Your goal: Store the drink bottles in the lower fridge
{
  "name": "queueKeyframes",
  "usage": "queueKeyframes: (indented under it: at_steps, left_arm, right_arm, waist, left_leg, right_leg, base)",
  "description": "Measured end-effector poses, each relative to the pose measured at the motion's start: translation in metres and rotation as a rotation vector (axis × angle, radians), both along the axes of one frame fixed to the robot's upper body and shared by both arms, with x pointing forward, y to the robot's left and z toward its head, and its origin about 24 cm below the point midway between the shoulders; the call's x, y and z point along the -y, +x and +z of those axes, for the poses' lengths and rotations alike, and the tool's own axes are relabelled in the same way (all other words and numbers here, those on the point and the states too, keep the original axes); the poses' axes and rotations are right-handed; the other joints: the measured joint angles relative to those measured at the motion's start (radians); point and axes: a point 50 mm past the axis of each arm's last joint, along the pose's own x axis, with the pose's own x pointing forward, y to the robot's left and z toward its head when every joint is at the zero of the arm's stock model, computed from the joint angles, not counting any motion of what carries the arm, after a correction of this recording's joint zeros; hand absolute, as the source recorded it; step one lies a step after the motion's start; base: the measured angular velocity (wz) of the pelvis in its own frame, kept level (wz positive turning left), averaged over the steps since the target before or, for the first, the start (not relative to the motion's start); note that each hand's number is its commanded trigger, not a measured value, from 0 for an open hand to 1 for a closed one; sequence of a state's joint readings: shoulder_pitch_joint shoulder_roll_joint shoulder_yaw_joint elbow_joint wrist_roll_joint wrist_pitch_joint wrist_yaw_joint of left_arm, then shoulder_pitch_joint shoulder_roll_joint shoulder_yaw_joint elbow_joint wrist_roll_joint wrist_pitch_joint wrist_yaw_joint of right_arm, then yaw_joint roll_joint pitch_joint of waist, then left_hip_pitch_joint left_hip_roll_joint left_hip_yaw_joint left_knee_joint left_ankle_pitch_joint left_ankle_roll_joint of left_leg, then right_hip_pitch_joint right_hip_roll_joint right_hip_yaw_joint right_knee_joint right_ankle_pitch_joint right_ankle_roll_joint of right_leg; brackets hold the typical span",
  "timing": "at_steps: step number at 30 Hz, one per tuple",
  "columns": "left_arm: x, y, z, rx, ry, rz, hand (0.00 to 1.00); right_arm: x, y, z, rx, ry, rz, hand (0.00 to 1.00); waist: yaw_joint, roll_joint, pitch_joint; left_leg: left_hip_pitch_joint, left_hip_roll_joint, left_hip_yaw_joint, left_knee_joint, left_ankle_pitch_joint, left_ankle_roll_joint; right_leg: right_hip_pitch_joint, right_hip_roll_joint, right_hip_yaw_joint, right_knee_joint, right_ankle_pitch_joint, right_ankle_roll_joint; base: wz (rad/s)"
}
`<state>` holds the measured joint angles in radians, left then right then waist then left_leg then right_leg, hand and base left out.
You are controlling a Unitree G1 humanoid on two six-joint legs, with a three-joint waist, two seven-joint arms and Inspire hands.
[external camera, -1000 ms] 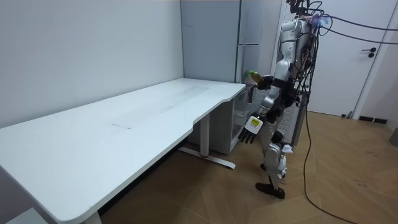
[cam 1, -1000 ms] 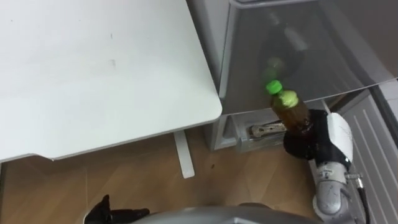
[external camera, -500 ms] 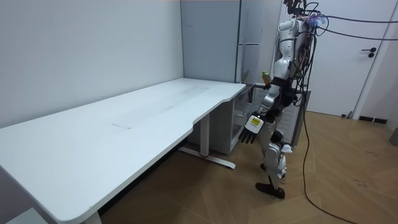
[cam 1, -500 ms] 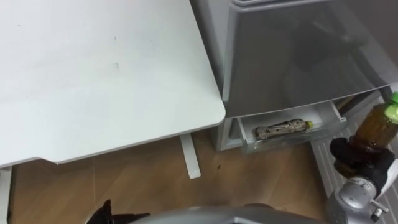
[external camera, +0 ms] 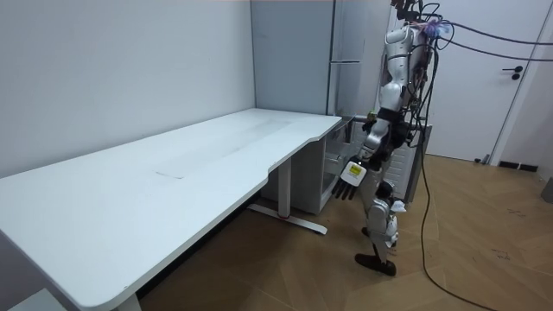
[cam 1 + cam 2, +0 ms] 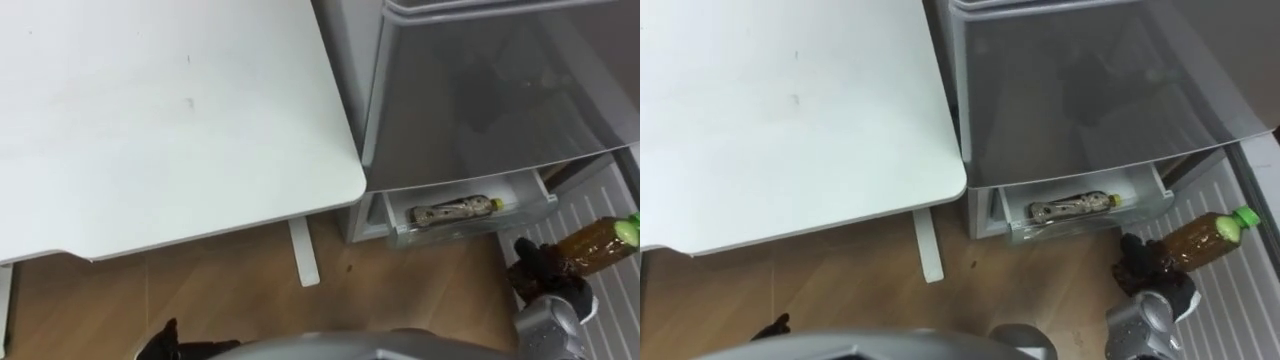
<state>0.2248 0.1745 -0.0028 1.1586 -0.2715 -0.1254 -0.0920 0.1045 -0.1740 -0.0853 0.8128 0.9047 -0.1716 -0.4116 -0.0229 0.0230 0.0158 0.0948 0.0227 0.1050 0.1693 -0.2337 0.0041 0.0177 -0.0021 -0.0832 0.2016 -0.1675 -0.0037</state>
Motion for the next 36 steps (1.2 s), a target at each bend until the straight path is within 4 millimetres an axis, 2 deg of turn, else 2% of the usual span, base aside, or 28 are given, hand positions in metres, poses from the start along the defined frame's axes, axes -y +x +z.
queueKeyframes:
  at_steps: [4,10,14,18,22,24,26,28,29,30,36]
  left_arm:
    - [-0.001,-0.002,0.0,-0.017,-0.007,0.007,0.0]
    - [-0.006,-0.007,0.0,-0.038,-0.002,0.023,0.0]
    - [-0.008,-0.012,0.001,-0.066,0.016,-0.035,0.0]
    - [-0.01,-0.013,0.002,-0.081,0.025,-0.07,0.0]
    - [-0.012,-0.01,0.002,-0.096,0.02,-0.071,0.0]
    - [-0.014,0.007,0.002,-0.064,0.026,-0.083,0.0]
    - [-0.013,0.016,0.002,-0.057,0.024,-0.089,0.0]
    - [-0.013,0.026,0.003,-0.044,0.027,-0.118,0.0]
    - [-0.013,0.037,0.004,-0.026,0.03,-0.138,0.0]
    - [-0.011,0.048,0.005,-0.012,0.029,-0.155,0.0]
    - [-0.004,0.079,0.008,0.034,0.044,-0.216,0.0]
  right_arm:
    - [-0.002,0.014,0.003,0.056,0.035,0.027,1.0]
    - [0.004,0.026,0.009,0.137,0.087,0.09,1.0]
    - [0.007,0.037,0.011,0.167,0.119,0.134,1.0]
    - [0.01,0.033,0.008,0.165,0.143,0.145,1.0]
    - [0.009,0.04,0.007,0.2,0.197,0.105,1.0]
    - [0.009,0.048,0.007,0.212,0.22,0.07,1.0]
    - [0.008,0.059,0.009,0.224,0.243,0.043,1.0]
    - [0.007,0.068,0.011,0.251,0.27,0.025,1.0]
    - [0.005,0.075,0.013,0.285,0.296,0.006,1.0]
    - [0.004,0.08,0.015,0.306,0.315,-0.012,1.0]
    - [-0.002,0.097,0.021,0.369,0.382,-0.038,1.0]
  waist:
    - [0.0,0.002,-0.0015]
    - [0.008,0.003,-0.0026]
    - [0.012,0.0,-0.0026]
    - [0.03,-0.011,-0.0032]
    - [0.026,-0.016,-0.0047]
    - [0.031,-0.018,-0.0027]
    - [0.033,-0.019,-0.0002]
    - [0.034,-0.02,0.0098]
    - [0.039,-0.021,0.0167]
    - [0.047,-0.02,0.0203]
    - [0.08,-0.019,0.0257]
  left_leg:
    - [-0.015,-0.001,-0.016,0.014,0.0,0.0]
    - [-0.029,-0.005,-0.049,0.031,0.0,0.0]
    - [-0.032,-0.005,-0.055,0.035,0.0,0.0]
    - [-0.053,-0.006,-0.055,0.052,0.0,0.0]
    - [-0.102,-0.009,-0.071,0.077,0.0,0.0]
    - [-0.148,-0.018,-0.083,0.113,0.0,0.0]
    - [-0.181,-0.02,-0.083,0.143,0.0,0.0]
    - [-0.221,-0.024,-0.083,0.185,-0.002,0.002]
    - [-0.258,-0.026,-0.083,0.214,-0.006,0.005]
    - [-0.294,-0.028,-0.084,0.24,-0.008,0.005]
    - [-0.464,-0.047,-0.079,0.361,-0.024,0.006]
  right_leg:
    - [-0.001,-0.002,-0.012,0.0,-0.002,-0.002]
    - [0.0,-0.013,-0.058,0.004,-0.007,-0.004]
    - [0.002,-0.013,-0.064,0.006,-0.007,-0.004]
    - [-0.018,-0.015,-0.064,0.022,-0.012,-0.006]
    - [-0.061,-0.024,-0.08,0.05,-0.016,-0.009]
    - [-0.108,-0.036,-0.085,0.102,-0.03,-0.011]
    - [-0.14,-0.043,-0.087,0.133,-0.034,-0.012]
    - [-0.177,-0.051,-0.089,0.175,-0.04,-0.015]
    - [-0.215,-0.056,-0.086,0.206,-0.048,-0.017]
    - [-0.254,-0.062,-0.085,0.24,-0.053,-0.02]
    - [-0.447,-0.096,-0.071,0.405,-0.092,-0.025]
  base:
    - [0.15]
    - [0.18]
    - [0.05]
    - [0.0]
    - [0.1]
    - [0.19]
    - [0.05]
    - [0.05]
    - [0.05]
    - [0.06]
    - [0.06]
